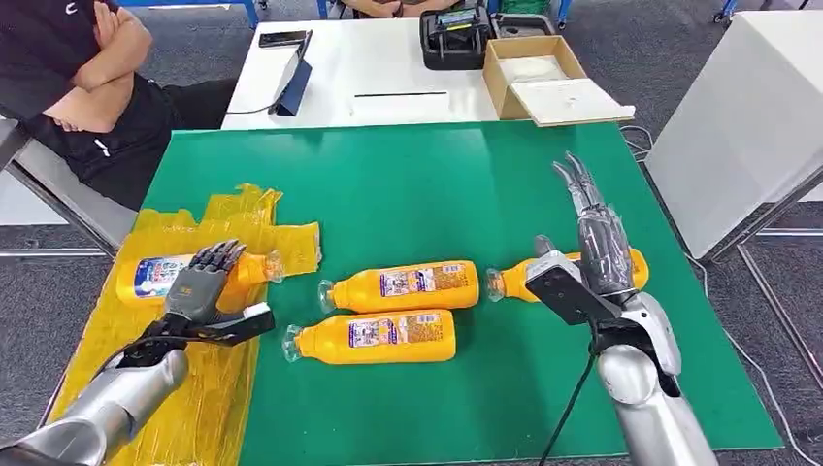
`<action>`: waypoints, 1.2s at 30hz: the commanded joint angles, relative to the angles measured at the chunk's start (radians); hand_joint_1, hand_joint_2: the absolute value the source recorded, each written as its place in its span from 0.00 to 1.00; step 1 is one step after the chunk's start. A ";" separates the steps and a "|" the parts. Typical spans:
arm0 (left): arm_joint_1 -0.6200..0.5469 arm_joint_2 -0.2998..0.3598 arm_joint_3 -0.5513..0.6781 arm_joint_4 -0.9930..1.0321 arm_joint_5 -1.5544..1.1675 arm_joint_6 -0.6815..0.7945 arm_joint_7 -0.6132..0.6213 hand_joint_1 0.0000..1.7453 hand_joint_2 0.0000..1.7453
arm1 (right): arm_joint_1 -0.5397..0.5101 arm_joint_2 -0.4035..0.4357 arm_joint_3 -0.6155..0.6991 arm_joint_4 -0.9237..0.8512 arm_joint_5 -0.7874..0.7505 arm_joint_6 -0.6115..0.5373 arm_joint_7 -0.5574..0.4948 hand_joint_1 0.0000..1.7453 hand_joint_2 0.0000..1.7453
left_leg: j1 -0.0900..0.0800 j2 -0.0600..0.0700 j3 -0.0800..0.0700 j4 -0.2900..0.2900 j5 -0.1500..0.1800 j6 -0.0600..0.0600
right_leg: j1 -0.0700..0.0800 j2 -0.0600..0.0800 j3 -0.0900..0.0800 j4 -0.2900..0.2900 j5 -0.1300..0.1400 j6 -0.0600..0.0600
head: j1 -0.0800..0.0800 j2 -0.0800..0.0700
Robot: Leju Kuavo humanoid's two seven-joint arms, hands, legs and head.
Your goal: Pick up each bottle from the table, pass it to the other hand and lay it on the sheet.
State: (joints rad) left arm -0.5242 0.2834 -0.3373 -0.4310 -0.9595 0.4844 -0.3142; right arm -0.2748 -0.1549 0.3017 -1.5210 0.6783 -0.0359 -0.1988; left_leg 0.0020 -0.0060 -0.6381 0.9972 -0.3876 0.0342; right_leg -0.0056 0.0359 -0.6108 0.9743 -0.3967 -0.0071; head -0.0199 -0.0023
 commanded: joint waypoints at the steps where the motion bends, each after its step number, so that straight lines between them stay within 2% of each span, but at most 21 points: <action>1: 0.062 0.029 0.037 -0.093 0.072 -0.028 -0.111 0.00 0.00 | -0.123 0.048 0.098 0.068 -0.009 -0.010 0.105 0.00 0.00 | -0.001 0.008 0.002 0.001 -0.001 -0.003 | 0.000 0.005 -0.001 0.002 0.001 -0.001 | -0.001 0.000; 5: 0.055 0.026 0.028 -0.114 0.076 -0.044 -0.099 0.00 0.00 | -0.090 0.027 0.092 0.031 -0.011 -0.013 0.106 0.00 0.00 | 0.001 -0.001 0.004 0.000 0.003 -0.003 | 0.001 -0.004 0.001 0.000 0.000 -0.002 | 0.000 0.000; 7: 0.052 0.022 0.032 -0.151 0.144 -0.066 -0.163 0.00 0.00 | -0.063 0.012 0.084 0.008 -0.015 -0.020 0.114 0.00 0.00 | 0.001 -0.003 0.003 0.000 0.003 -0.003 | 0.001 -0.005 0.000 0.000 0.001 -0.001 | 0.000 0.000; 9: 0.063 0.023 0.034 -0.275 0.229 -0.122 -0.207 0.00 0.00 | -0.016 -0.012 0.066 -0.039 -0.019 -0.031 0.121 0.00 0.00 | 0.001 -0.005 0.002 0.001 0.003 -0.003 | 0.002 -0.007 0.001 0.000 0.000 -0.001 | 0.000 0.000; 11: 0.079 0.037 0.016 -0.373 0.254 -0.165 -0.161 0.00 0.00 | 0.003 -0.022 0.053 -0.051 -0.017 -0.034 0.117 0.00 0.00 | 0.001 -0.008 0.002 0.001 0.003 -0.003 | 0.002 -0.011 0.001 0.000 -0.001 -0.001 | 0.000 0.000; 12: 0.074 0.028 0.021 -0.405 0.295 -0.182 -0.195 0.00 0.00 | 0.018 -0.030 0.043 -0.060 -0.017 -0.037 0.118 0.00 0.00 | 0.002 -0.010 0.002 0.002 0.002 -0.004 | 0.002 -0.013 0.003 0.000 -0.002 0.000 | 0.000 0.000; 13: 0.064 0.014 0.022 -0.447 0.334 -0.208 -0.222 0.00 0.00 | 0.038 -0.041 0.027 -0.075 -0.018 -0.041 0.119 0.00 0.00 | 0.001 -0.007 0.001 0.002 0.003 -0.003 | 0.002 -0.010 0.000 0.000 0.000 -0.001 | 0.000 0.000; 15: 0.071 0.004 0.022 -0.609 0.434 -0.269 -0.205 0.00 0.00 | 0.085 -0.050 -0.014 -0.118 -0.015 -0.035 0.120 0.00 0.00 | 0.002 -0.011 -0.001 0.003 0.003 -0.003 | 0.002 -0.015 0.000 0.001 -0.001 -0.001 | 0.000 0.000; 17: 0.076 0.022 0.027 -0.738 0.488 -0.293 -0.171 0.00 0.00 | 0.110 -0.040 -0.040 -0.137 -0.005 -0.019 0.121 0.00 0.00 | 0.001 -0.013 -0.003 0.004 0.003 -0.003 | 0.002 -0.016 -0.002 0.001 -0.002 -0.001 | 0.000 0.000; 22: 0.085 0.026 0.064 -0.786 0.560 -0.307 -0.188 0.00 0.00 | 0.121 -0.013 -0.050 -0.134 0.031 -0.017 0.129 0.00 0.00 | 0.000 -0.005 -0.003 0.003 0.002 -0.003 | 0.000 -0.009 -0.003 0.000 0.000 -0.001 | 0.000 0.000; 25: 0.112 0.036 0.138 -0.890 0.705 -0.363 -0.197 0.00 0.00 | 0.166 0.018 -0.080 -0.160 0.106 0.007 0.139 0.00 0.00 | 0.000 -0.005 -0.002 0.003 0.001 -0.004 | 0.000 -0.009 -0.002 0.001 -0.001 -0.001 | 0.000 0.000; 29: 0.146 0.047 0.272 -1.019 0.855 -0.452 -0.170 0.00 0.00 | 0.143 0.030 -0.111 -0.112 0.186 0.048 0.167 0.00 0.00 | 0.001 -0.004 -0.002 0.003 0.001 -0.004 | 0.001 -0.007 -0.003 0.001 -0.001 -0.002 | 0.000 0.000; 31: 0.152 0.052 0.293 -1.018 0.875 -0.475 -0.168 0.00 0.00 | 0.142 0.024 -0.122 -0.101 0.191 0.049 0.166 0.00 0.00 | 0.001 -0.001 -0.002 0.003 0.001 -0.004 | 0.001 -0.004 -0.004 0.001 0.000 -0.001 | 0.000 0.000; 36: 0.151 0.032 0.306 -0.999 0.882 -0.490 -0.185 0.00 0.00 | 0.146 0.022 -0.125 -0.104 0.204 0.053 0.160 0.00 0.00 | 0.001 -0.003 -0.001 0.001 0.002 -0.004 | 0.002 -0.007 -0.002 -0.001 0.000 -0.001 | 0.000 0.000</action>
State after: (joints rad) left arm -0.3828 0.3353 -0.1056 -1.4043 -0.0900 0.0175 -0.4910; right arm -0.1143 -0.1511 0.2117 -1.6670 0.8663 0.0042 -0.0378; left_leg 0.0034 -0.0098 -0.6421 0.9984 -0.3844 0.0327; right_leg -0.0037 0.0313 -0.6169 0.9738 -0.3955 -0.0084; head -0.0202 -0.0023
